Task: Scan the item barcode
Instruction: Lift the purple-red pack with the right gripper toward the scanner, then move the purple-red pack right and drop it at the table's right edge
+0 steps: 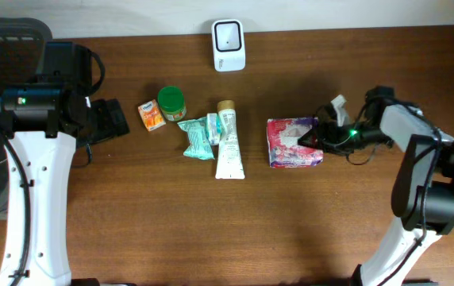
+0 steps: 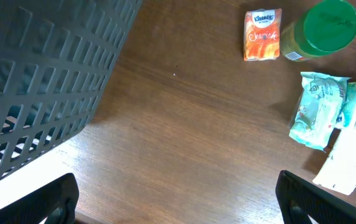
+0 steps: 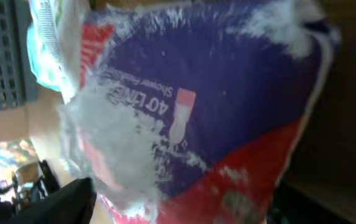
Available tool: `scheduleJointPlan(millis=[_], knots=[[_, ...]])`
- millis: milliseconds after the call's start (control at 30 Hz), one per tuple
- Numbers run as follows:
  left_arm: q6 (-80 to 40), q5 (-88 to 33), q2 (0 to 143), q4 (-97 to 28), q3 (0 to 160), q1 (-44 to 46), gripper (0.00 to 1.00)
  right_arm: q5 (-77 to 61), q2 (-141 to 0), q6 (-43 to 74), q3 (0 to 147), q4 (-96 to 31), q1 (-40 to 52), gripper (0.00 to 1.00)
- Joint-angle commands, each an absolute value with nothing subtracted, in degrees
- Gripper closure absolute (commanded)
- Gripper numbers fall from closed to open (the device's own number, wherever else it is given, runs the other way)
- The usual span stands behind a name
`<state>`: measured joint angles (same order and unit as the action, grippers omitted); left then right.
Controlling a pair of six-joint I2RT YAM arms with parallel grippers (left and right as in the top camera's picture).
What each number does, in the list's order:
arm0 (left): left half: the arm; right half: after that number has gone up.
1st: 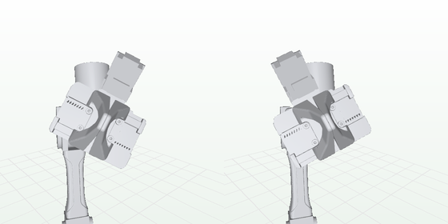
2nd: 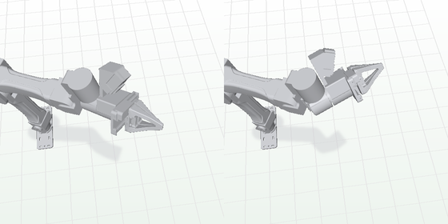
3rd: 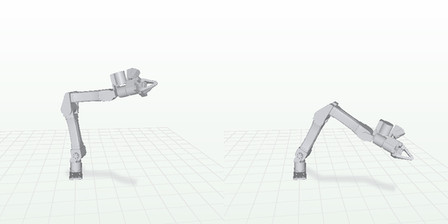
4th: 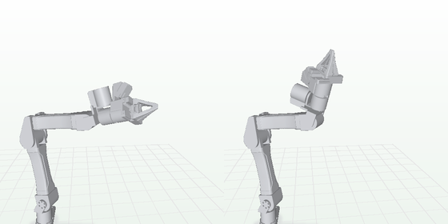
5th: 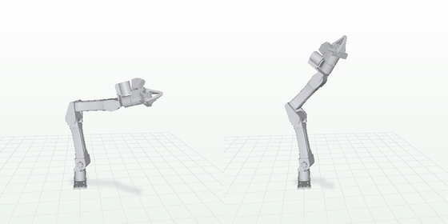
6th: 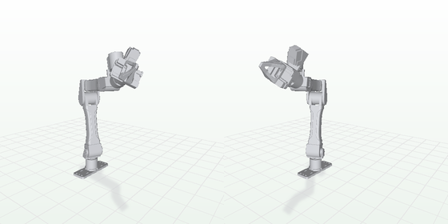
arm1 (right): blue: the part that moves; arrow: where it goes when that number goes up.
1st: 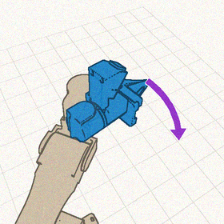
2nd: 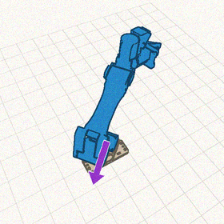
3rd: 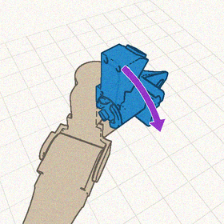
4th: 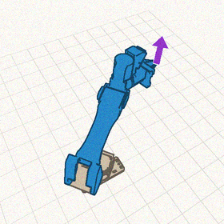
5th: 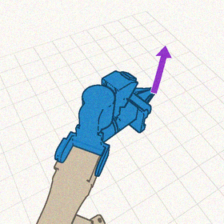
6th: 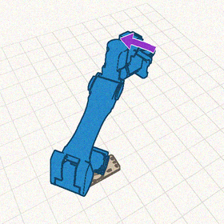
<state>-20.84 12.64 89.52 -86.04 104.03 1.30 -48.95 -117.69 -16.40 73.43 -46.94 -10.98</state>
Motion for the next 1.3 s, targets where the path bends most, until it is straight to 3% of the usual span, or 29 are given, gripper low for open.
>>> scheduleJointPlan(millis=[0,33,67,100,167,300,367,433,533,700,1033,1167,1267], knots=[[-21.4,12.7,89.1,-86.0,104.2,1.0,0.01,-50.9,-118.6,-15.4,71.4,-45.6,-7.8,0.48],[-21.4,12.7,89.1,-86.0,104.2,1.0,0.01,-50.9,-118.6,-15.4,71.4,-45.6,-6.5,0.63],[-21.4,12.7,89.1,-86.0,104.2,1.0,0.01,-51.0,-118.6,-15.4,71.4,-45.5,-5.3,0.94],[-21.4,12.7,89.1,-86.0,104.2,1.0,0.01,-53.0,-118.6,-15.4,71.4,-45.4,-4.3,0.96],[-21.4,12.7,89.1,-86.0,104.2,1.0,0.01,-63.4,-118.5,-12.4,74.2,-45.2,-3.8,0.96],[-21.4,12.7,89.1,-86.0,104.2,1.0,0.01,-63.1,-118.5,4.3,91.4,-40.2,-3.0,0.96],[-21.4,12.7,89.1,-86.0,104.2,1.0,0.01,-51.5,-118.5,24.3,94.9,-23.5,-1.3,0.96],[-21.4,12.7,89.1,-86.0,104.2,1.0,0.01,-40.1,-118.6,32.6,94.9,-10.0,1.7,0.96],[-21.4,12.7,89.1,-86.0,104.2,1.0,0.01,-22.6,-119.2,34.9,94.9,1.6,8.8,0.96],[-21.4,12.7,89.1,-86.0,104.2,1.0,0.01,-18.2,-129.5,48.8,95.0,21.1,15.4,0.96],[-21.4,12.7,89.1,-86.0,104.2,1.0,0.01,-22.3,-131.7,45.4,96.6,15.3,15.3,0.96],[-21.4,12.7,89.1,-86.0,104.2,1.0,0.01,-35.0,-123.8,44.4,99.4,13.4,6.9,0.96],[-21.4,12.7,89.1,-86.0,104.2,1.0,0.01,-33.3,-117.9,44.4,99.4,-1.7,-2.0,0.96]])
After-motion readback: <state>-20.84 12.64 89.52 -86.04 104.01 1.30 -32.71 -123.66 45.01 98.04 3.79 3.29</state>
